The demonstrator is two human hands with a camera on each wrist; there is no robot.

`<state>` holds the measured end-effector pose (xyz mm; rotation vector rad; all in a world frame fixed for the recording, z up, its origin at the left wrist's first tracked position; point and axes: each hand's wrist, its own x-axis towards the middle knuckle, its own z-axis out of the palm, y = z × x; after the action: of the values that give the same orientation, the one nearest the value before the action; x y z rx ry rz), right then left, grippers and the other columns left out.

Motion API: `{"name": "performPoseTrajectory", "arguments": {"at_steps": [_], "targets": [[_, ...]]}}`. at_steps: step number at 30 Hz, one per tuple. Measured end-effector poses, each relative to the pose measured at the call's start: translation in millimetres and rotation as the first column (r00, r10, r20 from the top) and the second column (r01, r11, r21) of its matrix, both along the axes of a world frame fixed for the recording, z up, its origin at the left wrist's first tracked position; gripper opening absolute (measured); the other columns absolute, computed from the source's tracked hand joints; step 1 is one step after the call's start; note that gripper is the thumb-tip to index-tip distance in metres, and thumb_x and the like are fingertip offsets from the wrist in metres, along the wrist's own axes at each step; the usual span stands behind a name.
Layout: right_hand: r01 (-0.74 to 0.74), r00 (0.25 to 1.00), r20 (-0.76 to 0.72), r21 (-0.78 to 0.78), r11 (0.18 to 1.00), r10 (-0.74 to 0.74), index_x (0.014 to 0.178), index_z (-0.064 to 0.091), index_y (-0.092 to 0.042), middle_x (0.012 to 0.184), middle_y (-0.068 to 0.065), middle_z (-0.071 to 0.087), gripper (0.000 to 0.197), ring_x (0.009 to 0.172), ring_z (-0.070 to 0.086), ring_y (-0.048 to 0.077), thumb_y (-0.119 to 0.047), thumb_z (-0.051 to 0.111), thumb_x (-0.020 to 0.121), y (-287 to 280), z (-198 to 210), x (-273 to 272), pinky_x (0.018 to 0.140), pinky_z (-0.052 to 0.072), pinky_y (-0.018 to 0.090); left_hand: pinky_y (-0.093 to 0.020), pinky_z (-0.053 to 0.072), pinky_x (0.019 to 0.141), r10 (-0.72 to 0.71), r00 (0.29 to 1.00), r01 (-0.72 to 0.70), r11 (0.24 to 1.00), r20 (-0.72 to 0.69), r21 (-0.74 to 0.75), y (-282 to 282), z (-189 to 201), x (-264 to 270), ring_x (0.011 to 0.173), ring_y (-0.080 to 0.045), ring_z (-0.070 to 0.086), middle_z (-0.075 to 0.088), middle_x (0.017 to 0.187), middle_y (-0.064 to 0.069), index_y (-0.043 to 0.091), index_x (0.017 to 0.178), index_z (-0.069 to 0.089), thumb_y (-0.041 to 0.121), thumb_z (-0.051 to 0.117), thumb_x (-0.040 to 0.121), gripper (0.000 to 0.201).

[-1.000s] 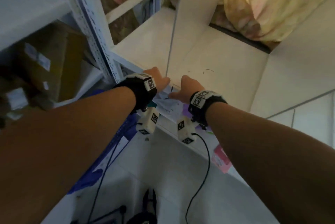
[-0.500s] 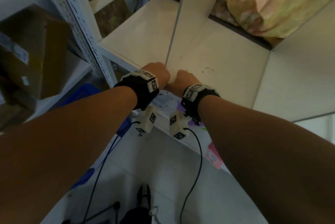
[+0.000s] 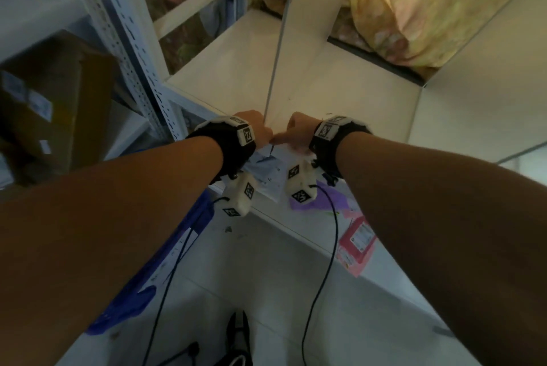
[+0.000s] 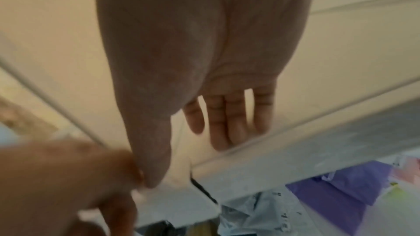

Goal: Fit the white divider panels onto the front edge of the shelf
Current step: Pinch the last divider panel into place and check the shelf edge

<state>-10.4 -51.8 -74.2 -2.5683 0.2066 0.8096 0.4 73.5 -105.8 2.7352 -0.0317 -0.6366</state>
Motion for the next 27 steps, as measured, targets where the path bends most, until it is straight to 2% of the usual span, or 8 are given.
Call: {"name": "performPoseTrajectory", "arguments": {"at_steps": [3,8,10,12,18,22,25,27], "targets": [[0.054,0.998,0.042,0.037,0.998,-0.056,0.123,0.051,-0.007,0.119,0.014,0.062,0.052,0.107,0.061,0.033,-0.043,0.064,0.088,-12,20,-10,0.093,0.051,0.048,-0.035,0.050,0.077,-0.020,0.999,0.021,0.998,-0.031,0.054,4,10,-15,0.079,-0.026,0.056,0.066,0.100,-0.016,0.004,0.096,0.061,0.030,0.046,0.096,0.031],[0.031,0.996,0.080,0.041,0.999,-0.034,0.124,0.056,-0.003,0.123,0.014,0.062,0.049,0.112,0.059,0.033,-0.040,0.058,0.092,-33,63,-45,0.098,0.049,0.048,-0.039,0.052,0.086,-0.068,0.997,0.070,0.997,-0.045,0.042,8,61,-43,0.094,-0.033,0.063,0.063,0.113,-0.016,0.003,0.114,0.059,0.036,0.045,0.099,0.040],[0.009,0.991,0.131,0.039,0.999,-0.014,0.124,0.056,-0.002,0.115,0.012,0.061,0.050,0.105,0.058,0.030,-0.040,0.057,0.093,-41,84,-64,0.096,0.049,0.041,-0.040,0.051,0.091,-0.073,0.997,0.071,0.995,0.019,0.075,4,86,-59,0.102,-0.035,0.062,0.062,0.119,-0.016,0.006,0.117,0.060,0.039,0.046,0.096,0.041],[0.003,0.981,0.192,0.048,0.999,-0.013,0.122,0.058,-0.002,0.101,0.009,0.055,0.049,0.091,0.052,0.026,-0.041,0.058,0.091,-47,106,-86,0.081,0.046,0.037,-0.040,0.047,0.095,-0.100,0.991,0.088,0.988,0.094,0.130,-1,111,-76,0.110,-0.033,0.058,0.059,0.126,-0.013,0.010,0.121,0.059,0.043,0.046,0.095,0.045],[0.013,0.940,0.338,0.091,0.996,-0.043,0.117,0.060,-0.004,0.071,-0.001,0.049,0.044,0.075,0.050,0.021,-0.039,0.060,0.091,-78,181,-176,0.056,0.039,0.026,-0.040,0.049,0.082,-0.178,0.973,0.155,0.975,0.147,0.159,-38,185,-153,0.091,-0.035,0.062,0.064,0.107,-0.022,0.002,0.106,0.063,0.039,0.045,0.097,0.042],[0.035,0.901,0.427,0.112,0.993,-0.079,0.105,0.057,-0.011,0.080,-0.001,0.053,0.028,0.090,0.053,0.022,-0.036,0.059,0.093,-105,228,-239,0.064,0.043,0.029,-0.044,0.048,0.091,-0.239,0.945,0.204,0.965,0.224,0.166,-69,233,-205,0.106,-0.041,0.059,0.060,0.117,-0.026,-0.004,0.118,0.059,0.034,0.047,0.097,0.045],[0.044,0.851,0.517,0.112,0.993,-0.096,0.111,0.059,-0.008,0.104,0.007,0.057,0.034,0.099,0.056,0.026,-0.036,0.059,0.092,-126,258,-278,0.077,0.044,0.033,-0.042,0.047,0.084,-0.282,0.912,0.239,0.955,0.297,0.175,-91,265,-239,0.085,-0.036,0.057,0.062,0.110,-0.023,-0.003,0.121,0.059,0.033,0.047,0.098,0.044],[0.053,0.827,0.554,0.096,0.994,-0.098,0.111,0.062,-0.001,0.098,0.008,0.057,0.039,0.088,0.053,0.023,-0.035,0.057,0.093,-136,280,-303,0.073,0.040,0.030,-0.040,0.046,0.073,-0.312,0.890,0.269,0.948,0.333,0.170,-103,286,-257,0.071,-0.032,0.052,0.062,0.110,-0.027,-0.009,0.121,0.056,0.029,0.045,0.100,0.045]]}}
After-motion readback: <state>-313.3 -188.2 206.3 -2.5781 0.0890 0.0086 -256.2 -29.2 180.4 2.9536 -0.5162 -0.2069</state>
